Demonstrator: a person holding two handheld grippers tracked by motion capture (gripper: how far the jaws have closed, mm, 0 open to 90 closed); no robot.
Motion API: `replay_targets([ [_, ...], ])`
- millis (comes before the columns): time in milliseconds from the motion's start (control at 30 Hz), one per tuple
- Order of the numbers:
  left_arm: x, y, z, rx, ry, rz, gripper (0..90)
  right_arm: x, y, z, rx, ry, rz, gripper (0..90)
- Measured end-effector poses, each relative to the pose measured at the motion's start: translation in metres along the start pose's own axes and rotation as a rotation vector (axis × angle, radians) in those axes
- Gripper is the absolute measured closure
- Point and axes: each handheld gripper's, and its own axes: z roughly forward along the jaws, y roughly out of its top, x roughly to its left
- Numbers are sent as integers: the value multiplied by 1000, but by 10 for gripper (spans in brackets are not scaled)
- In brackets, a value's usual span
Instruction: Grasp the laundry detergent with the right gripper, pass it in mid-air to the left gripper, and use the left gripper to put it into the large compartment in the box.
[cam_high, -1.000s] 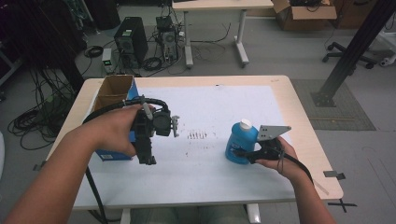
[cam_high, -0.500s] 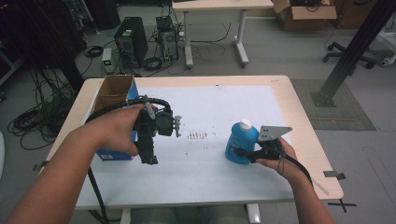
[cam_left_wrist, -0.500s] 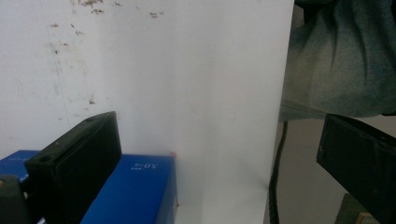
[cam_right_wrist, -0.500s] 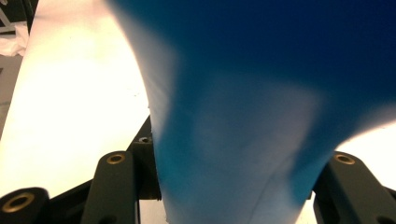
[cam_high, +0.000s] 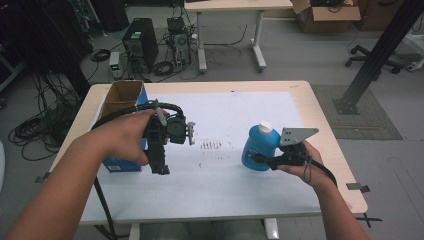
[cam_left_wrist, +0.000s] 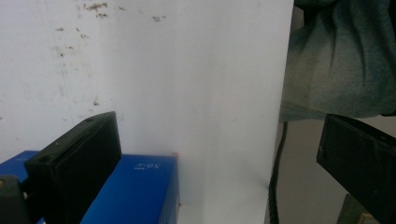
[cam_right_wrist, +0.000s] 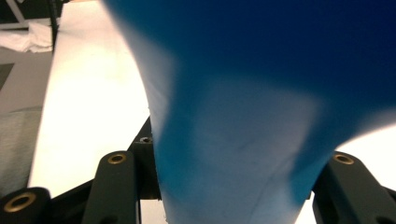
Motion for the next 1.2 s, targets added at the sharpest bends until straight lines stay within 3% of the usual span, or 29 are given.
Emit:
replay_targets([
  [33, 0, 0, -2, -3, 3, 1, 3, 2, 10, -4, 8, 9, -19, 460],
  [333, 1, 3, -8, -5, 9, 5, 3, 14, 40, -21, 34, 69, -85, 459],
  [667, -1, 14, -15, -9, 9, 26, 2, 25, 57, -22, 39, 157, -125, 457],
  [833, -3, 22, -18, -9, 4, 33, 2, 31, 61, -11, 32, 227, -134, 456],
  [1200, -5, 38, -20, -9, -2, 56, 2, 44, 67, 23, 43, 290, -162, 455],
])
